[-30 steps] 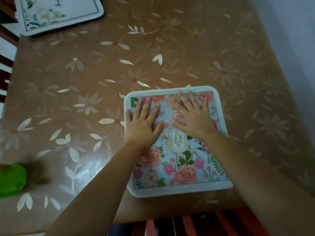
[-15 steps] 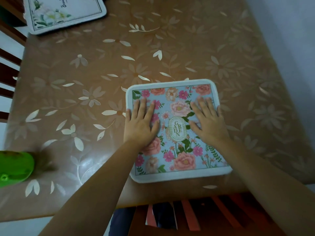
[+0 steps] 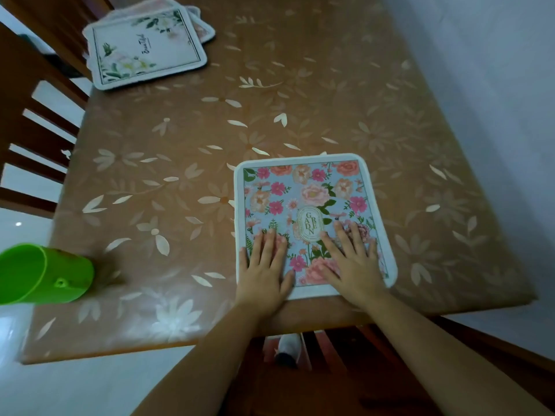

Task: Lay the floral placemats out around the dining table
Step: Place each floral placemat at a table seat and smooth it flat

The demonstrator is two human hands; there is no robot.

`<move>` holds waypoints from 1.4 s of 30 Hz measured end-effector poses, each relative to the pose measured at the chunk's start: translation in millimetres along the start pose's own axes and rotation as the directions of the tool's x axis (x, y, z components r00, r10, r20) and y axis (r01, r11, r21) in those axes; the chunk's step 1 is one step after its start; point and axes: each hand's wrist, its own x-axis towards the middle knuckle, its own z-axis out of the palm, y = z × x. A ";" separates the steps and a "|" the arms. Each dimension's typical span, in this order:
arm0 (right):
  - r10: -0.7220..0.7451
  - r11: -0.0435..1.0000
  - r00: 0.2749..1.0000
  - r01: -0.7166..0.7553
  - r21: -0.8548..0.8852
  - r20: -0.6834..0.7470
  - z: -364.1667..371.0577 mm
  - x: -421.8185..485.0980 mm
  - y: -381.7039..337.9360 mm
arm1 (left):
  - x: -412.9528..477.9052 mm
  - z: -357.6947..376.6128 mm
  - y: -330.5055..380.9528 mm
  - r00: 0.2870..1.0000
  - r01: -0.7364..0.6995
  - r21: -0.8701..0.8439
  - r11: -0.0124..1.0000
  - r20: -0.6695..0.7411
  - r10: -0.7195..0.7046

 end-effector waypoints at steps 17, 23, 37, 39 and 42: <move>-0.092 0.966 0.956 0.154 0.209 -0.280 -76.6 -34.8 -175.6 | -107.2 -118.0 -75.8 0.947 -0.025 -0.004 1.000 -0.320 0.023; -0.067 0.948 0.935 0.169 0.271 -0.347 -93.1 -73.9 -286.9 | -184.0 -155.0 -136.6 0.887 -0.005 -0.077 0.997 -0.461 -0.031; -0.191 0.938 0.907 0.282 0.204 -0.375 -102.1 -80.1 -483.7 | -273.1 -197.7 -294.5 0.812 0.120 -0.093 0.988 -0.564 -0.151; -0.209 0.939 0.905 0.291 0.182 -0.369 -105.3 -65.7 -502.7 | -267.0 -205.2 -314.2 0.807 0.137 -0.114 0.984 -0.563 -0.178; -0.206 0.939 0.897 0.294 0.179 -0.390 -109.4 -38.4 -530.2 | -251.5 -218.0 -345.4 0.797 0.139 -0.143 0.980 -0.571 -0.196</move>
